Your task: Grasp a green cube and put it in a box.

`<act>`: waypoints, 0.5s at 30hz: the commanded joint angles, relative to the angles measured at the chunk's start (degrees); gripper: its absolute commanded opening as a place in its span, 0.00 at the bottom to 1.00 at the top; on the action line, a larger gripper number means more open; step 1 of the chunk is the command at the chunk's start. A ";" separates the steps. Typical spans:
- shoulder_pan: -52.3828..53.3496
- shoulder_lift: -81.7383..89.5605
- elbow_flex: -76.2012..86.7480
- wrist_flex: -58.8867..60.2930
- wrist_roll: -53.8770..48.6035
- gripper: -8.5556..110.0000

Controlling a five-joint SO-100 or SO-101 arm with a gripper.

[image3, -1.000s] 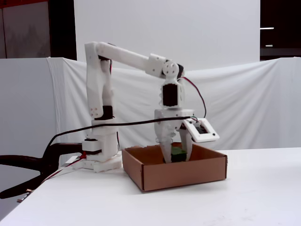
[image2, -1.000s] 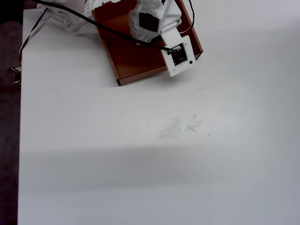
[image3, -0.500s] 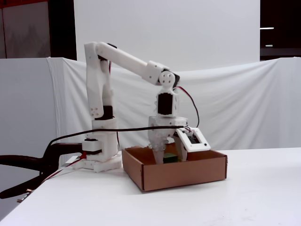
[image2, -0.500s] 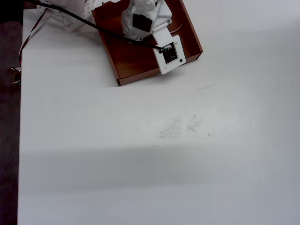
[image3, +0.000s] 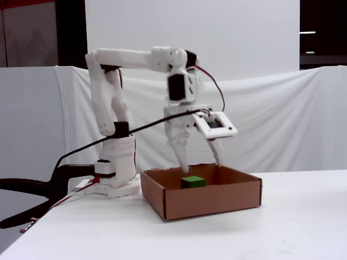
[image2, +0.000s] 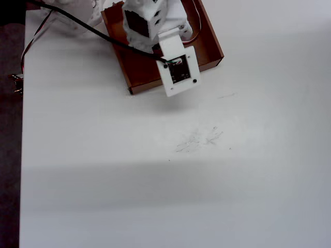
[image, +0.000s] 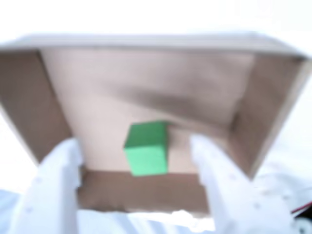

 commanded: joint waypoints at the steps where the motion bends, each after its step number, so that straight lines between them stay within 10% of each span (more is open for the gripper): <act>1: 6.15 6.33 -4.04 0.44 -2.55 0.33; 15: 45.18 25.58 7.47 -19.42 -17.31 0.25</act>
